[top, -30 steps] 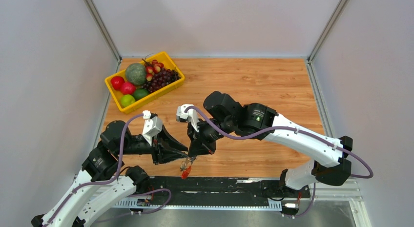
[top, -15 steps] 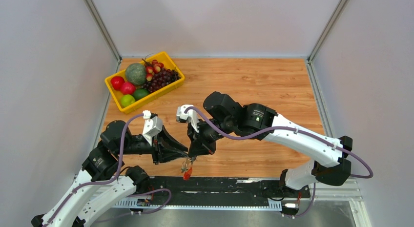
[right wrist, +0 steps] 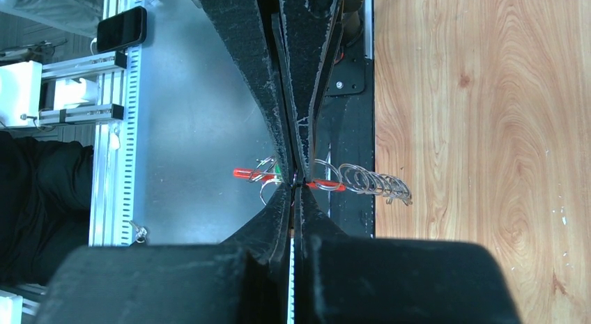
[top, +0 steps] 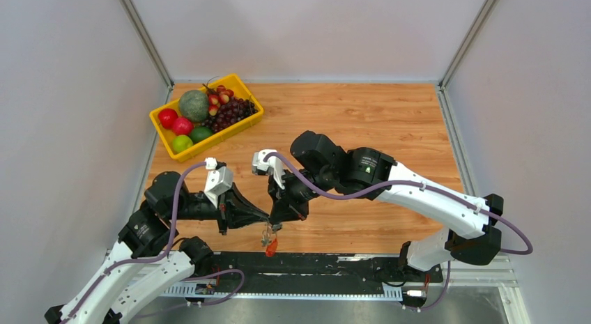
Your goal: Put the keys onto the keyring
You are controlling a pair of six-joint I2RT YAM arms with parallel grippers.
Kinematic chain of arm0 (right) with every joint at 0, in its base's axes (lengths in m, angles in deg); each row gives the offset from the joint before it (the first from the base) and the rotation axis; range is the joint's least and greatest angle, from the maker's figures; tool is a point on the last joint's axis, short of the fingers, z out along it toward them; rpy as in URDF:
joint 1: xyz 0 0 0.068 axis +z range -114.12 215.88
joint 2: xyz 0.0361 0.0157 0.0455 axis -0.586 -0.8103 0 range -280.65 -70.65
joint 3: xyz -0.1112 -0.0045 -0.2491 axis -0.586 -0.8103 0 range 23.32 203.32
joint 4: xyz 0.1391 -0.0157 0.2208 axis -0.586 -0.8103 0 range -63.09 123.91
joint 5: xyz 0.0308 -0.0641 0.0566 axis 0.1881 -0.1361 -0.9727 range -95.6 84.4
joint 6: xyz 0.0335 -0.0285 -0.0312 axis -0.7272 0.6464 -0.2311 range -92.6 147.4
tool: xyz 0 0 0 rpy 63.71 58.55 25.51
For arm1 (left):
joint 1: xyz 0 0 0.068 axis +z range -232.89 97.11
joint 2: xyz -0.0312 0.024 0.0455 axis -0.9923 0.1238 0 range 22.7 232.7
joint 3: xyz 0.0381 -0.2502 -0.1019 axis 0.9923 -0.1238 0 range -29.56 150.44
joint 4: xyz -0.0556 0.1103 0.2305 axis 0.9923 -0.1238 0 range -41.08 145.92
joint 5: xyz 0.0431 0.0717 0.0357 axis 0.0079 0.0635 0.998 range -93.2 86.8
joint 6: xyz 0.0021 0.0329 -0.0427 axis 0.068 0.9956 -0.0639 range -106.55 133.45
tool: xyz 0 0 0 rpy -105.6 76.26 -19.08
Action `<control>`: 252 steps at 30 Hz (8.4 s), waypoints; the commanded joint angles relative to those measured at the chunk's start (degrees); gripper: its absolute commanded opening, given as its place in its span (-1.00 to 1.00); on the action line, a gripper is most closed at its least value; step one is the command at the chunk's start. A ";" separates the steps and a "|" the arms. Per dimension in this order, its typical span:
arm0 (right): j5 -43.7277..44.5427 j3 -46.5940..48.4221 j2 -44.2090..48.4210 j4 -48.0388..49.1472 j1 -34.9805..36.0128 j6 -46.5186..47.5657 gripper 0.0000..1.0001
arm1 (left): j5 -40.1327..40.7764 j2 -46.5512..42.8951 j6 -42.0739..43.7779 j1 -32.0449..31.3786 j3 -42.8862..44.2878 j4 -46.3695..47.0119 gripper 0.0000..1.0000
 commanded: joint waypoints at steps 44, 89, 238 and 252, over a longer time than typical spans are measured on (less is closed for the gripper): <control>16.39 -13.36 16.21 33.14 0.77 -9.11 -0.24 | 22.27 -11.73 -19.71 -0.14 -18.95 55.15 -1.00; 16.17 -12.67 11.23 42.30 2.51 -6.98 -0.66 | 29.71 -10.67 -28.31 -0.14 -25.55 71.44 -1.00; 2.16 2.40 5.68 3.30 2.87 0.17 -1.00 | -7.19 3.85 -3.59 -0.14 1.25 14.89 -0.49; 3.83 2.85 6.30 3.88 2.89 0.29 -1.00 | -3.45 4.20 -2.57 -0.14 1.50 15.42 -1.00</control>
